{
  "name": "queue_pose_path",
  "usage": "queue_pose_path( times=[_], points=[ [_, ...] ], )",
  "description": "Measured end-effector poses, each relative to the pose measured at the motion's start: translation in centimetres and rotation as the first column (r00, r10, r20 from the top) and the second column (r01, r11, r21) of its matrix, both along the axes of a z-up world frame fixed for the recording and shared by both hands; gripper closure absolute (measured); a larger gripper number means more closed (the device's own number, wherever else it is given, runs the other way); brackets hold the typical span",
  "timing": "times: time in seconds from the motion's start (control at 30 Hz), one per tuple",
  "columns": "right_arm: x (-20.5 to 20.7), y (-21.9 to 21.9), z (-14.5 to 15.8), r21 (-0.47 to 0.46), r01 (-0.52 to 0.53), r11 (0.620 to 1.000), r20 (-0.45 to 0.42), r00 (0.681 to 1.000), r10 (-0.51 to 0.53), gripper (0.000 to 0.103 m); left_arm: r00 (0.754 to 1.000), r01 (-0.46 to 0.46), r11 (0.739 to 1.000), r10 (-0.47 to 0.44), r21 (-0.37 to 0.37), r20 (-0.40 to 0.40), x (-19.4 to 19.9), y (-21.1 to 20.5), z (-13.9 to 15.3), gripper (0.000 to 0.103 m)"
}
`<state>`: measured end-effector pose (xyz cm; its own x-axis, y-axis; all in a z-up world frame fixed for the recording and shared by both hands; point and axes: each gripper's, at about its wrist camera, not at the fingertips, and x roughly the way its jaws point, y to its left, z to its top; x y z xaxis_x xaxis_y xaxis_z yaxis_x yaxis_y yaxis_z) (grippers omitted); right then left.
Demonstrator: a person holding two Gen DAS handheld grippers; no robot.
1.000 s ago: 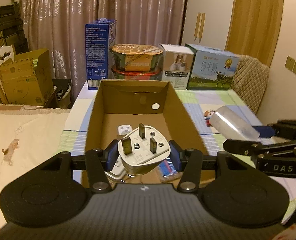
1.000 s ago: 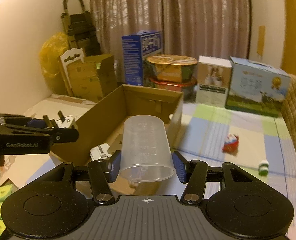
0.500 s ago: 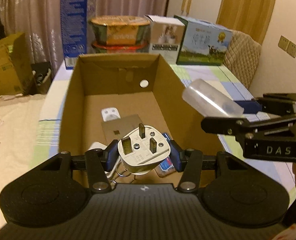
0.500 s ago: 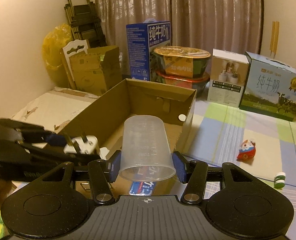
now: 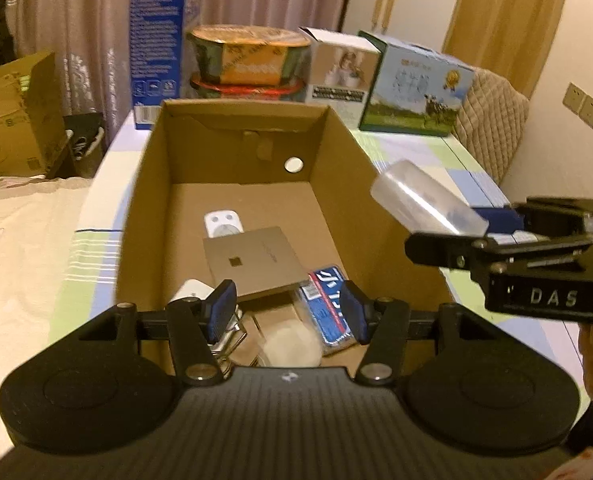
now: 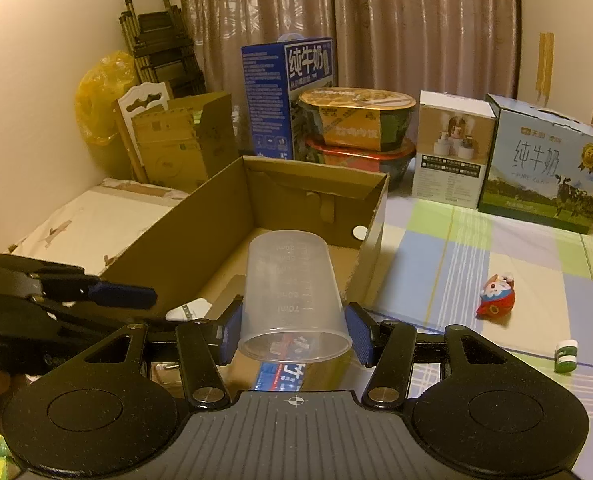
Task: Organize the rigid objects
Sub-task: 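Open the left tool to drop the plug adapter while the right tool drops the cup into the box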
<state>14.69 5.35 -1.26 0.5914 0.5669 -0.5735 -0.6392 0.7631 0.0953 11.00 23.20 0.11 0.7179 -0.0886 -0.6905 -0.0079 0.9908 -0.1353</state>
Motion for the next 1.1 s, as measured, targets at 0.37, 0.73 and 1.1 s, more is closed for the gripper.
queue_pose_path(
  times=[0.37,0.73,1.1],
  points=[
    [-1.3,1.1,-0.2,-0.006,-0.031,1.0,-0.007,0.999,0.031,0.051,0.996,-0.088,0.996,0.087,0.017,0.03,-2.0,2.2,1.2,0.05],
    [-1.6,2.3,-1.1,-0.025,-0.047,0.999,-0.02,0.999,0.046,0.051,0.996,-0.088,0.996,0.087,0.018,0.023,-2.4,2.6,0.6,0.049],
    [-1.3,2.5,-1.7,-0.026,-0.04,0.999,-0.041,0.998,0.039,0.051,0.995,-0.096,0.995,0.096,0.014,0.019,-2.4,2.9,0.3,0.048]
  ],
)
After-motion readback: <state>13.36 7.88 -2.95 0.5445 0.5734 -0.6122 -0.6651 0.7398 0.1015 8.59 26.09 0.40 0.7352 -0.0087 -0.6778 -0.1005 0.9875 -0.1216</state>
